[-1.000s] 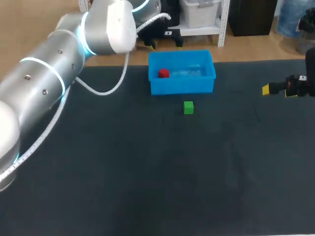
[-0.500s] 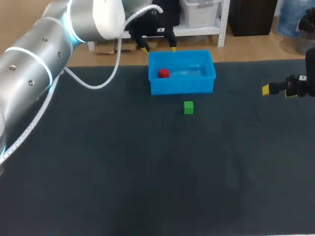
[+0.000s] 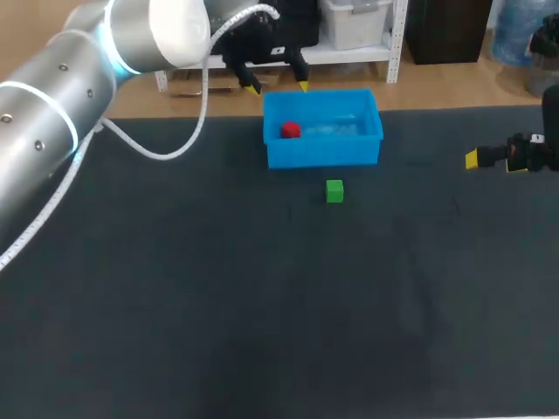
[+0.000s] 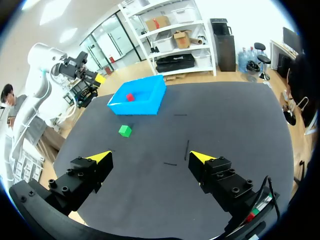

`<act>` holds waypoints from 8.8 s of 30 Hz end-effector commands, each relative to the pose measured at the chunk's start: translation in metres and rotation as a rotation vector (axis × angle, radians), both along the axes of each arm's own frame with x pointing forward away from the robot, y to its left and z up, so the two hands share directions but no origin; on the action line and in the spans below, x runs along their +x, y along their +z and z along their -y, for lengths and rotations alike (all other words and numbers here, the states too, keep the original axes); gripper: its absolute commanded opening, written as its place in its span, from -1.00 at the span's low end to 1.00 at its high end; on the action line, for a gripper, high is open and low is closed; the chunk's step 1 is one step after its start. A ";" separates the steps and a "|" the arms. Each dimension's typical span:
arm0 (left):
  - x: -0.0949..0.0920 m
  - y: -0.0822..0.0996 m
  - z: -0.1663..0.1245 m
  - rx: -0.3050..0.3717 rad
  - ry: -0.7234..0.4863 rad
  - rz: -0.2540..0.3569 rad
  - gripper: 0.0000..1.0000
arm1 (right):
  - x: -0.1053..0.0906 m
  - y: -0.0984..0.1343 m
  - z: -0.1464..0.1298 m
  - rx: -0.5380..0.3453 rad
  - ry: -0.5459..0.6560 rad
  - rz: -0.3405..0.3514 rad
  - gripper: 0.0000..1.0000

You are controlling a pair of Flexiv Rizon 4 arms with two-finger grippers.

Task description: Use the left arm to pick the red cube and place it into the blue plastic box first, then use the right arm to grasp the green cube and put it into the same blue plastic box after the first action is fully finished.

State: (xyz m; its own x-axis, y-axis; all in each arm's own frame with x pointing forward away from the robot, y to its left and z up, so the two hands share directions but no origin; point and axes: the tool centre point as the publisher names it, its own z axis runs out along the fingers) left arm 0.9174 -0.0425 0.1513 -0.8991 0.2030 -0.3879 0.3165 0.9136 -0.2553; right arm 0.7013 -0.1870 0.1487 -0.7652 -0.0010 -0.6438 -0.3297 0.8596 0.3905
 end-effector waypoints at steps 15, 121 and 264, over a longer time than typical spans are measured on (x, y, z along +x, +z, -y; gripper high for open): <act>-0.054 -0.004 -0.047 -0.119 0.041 0.110 1.00 | 0.000 0.000 0.000 -0.002 -0.001 -0.001 1.00; -0.138 0.004 -0.144 -0.261 0.111 0.219 1.00 | 0.006 0.014 -0.037 -0.088 0.046 -0.012 1.00; -0.138 0.004 -0.144 -0.261 0.111 0.219 1.00 | 0.077 -0.111 -0.218 -0.436 0.002 -0.507 1.00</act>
State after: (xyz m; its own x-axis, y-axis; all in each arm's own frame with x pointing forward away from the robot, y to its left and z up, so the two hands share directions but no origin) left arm 0.7799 0.1000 0.1563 -0.8024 -0.0215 -0.5964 0.2877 0.8616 -0.4181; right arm 0.7784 0.0318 0.0402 -0.9732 -0.1826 -0.1400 -0.1991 0.9733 0.1144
